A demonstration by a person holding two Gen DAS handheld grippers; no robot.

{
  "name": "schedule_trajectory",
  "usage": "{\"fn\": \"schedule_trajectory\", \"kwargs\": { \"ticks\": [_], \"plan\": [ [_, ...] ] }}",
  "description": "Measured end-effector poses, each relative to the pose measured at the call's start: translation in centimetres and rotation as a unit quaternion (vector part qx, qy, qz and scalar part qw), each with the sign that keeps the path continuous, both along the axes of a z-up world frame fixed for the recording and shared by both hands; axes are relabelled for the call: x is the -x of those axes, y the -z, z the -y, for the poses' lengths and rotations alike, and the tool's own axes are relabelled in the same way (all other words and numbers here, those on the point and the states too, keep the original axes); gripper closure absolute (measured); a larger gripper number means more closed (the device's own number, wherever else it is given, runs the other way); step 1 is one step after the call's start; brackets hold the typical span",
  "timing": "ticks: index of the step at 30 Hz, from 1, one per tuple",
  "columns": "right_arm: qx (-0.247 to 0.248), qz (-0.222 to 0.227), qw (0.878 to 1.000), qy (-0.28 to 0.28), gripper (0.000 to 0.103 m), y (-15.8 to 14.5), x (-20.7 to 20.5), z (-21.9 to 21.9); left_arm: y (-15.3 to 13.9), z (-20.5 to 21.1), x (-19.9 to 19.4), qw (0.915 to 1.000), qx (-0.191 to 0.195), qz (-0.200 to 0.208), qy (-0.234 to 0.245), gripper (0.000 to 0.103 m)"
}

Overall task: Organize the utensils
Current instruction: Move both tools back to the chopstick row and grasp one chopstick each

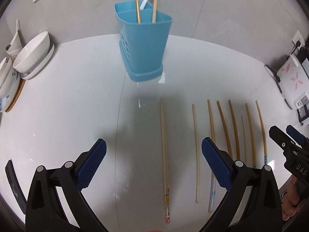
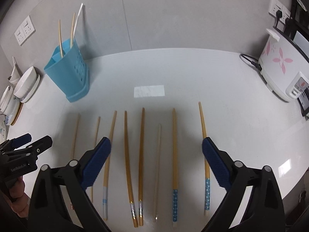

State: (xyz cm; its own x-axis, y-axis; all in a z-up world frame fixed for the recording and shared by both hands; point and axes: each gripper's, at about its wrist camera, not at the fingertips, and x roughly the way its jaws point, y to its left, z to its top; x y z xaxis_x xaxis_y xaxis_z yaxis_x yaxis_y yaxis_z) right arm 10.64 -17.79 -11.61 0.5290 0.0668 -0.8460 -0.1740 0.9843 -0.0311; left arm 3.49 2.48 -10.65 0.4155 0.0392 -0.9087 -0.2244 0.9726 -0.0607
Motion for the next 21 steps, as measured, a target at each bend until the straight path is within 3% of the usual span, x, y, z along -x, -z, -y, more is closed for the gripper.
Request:
{"fn": "schedule_trajectory", "kwargs": {
  "ticks": [12,16,21],
  "plan": [
    [0.017,-0.076,0.997,0.005,0.033,4.4,0.7,0.8,4.3,0.1,0.3,0.998,-0.002,-0.063,-0.007,0.006],
    [0.027,-0.102,0.994,0.013,0.047,6.0,0.4,1.0,5.5,0.2,0.5,0.997,-0.01,-0.077,-0.006,0.007],
    [0.04,-0.115,0.992,0.019,0.054,6.9,0.1,0.9,6.6,0.2,0.5,0.9956,-0.014,-0.092,-0.004,0.012]
  ]
}}
